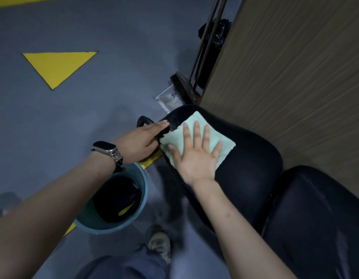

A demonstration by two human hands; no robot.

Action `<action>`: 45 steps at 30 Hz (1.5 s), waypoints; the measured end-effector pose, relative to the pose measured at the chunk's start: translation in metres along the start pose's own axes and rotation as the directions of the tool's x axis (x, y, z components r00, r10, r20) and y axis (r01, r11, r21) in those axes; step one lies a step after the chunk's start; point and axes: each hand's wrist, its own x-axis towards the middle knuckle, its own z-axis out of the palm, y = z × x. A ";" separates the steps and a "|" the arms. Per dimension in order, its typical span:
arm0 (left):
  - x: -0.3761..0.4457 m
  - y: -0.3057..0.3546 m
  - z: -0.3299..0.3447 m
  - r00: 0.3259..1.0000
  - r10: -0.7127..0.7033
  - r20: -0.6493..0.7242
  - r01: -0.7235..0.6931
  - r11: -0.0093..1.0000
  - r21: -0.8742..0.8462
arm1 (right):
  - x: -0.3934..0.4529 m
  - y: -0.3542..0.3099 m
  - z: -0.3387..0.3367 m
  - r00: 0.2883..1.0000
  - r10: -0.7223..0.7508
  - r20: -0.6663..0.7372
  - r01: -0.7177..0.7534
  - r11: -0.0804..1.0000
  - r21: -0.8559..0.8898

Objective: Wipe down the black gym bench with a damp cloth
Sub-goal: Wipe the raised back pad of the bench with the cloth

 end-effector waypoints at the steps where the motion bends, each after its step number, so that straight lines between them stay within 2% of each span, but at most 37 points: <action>1: 0.000 -0.001 0.001 1.000 0.002 0.002 -0.002 1.000 -0.002 | -0.005 -0.002 0.001 1.000 -0.012 -0.007 0.012 1.000 -0.003; 7: 0.000 -0.008 0.001 1.000 -0.007 0.020 0.007 1.000 -0.009 | -0.034 -0.007 0.022 0.985 -0.131 -0.114 0.121 0.989 -0.087; 13: 0.000 -0.012 0.000 0.998 -0.064 -0.020 0.063 0.997 -0.041 | -0.008 -0.017 0.016 0.992 -0.118 -0.043 0.113 0.989 -0.100; 20: 0.005 -0.014 -0.001 0.999 -0.018 -0.042 0.017 0.999 -0.033 | 0.030 -0.025 0.005 0.997 -0.070 -0.031 0.069 0.996 -0.055; 26: 0.009 -0.017 -0.010 0.998 -0.012 -0.056 0.010 1.000 -0.028 | 0.065 -0.011 -0.008 0.998 -0.060 0.013 0.059 0.998 0.038; 33: 0.012 -0.015 -0.012 0.998 -0.024 -0.057 0.023 1.000 -0.006 | 0.079 0.014 -0.019 0.999 -0.026 0.029 0.024 0.997 0.071; 38: 0.009 -0.011 -0.004 0.988 0.139 -0.063 -0.136 0.989 0.053 | 0.055 0.031 -0.020 1.000 -0.004 0.019 0.003 0.998 0.070; 45: 0.005 -0.001 0.019 0.963 0.266 0.040 -0.269 0.947 0.175 | -0.007 0.066 -0.015 0.999 0.014 -0.029 -0.013 1.000 0.018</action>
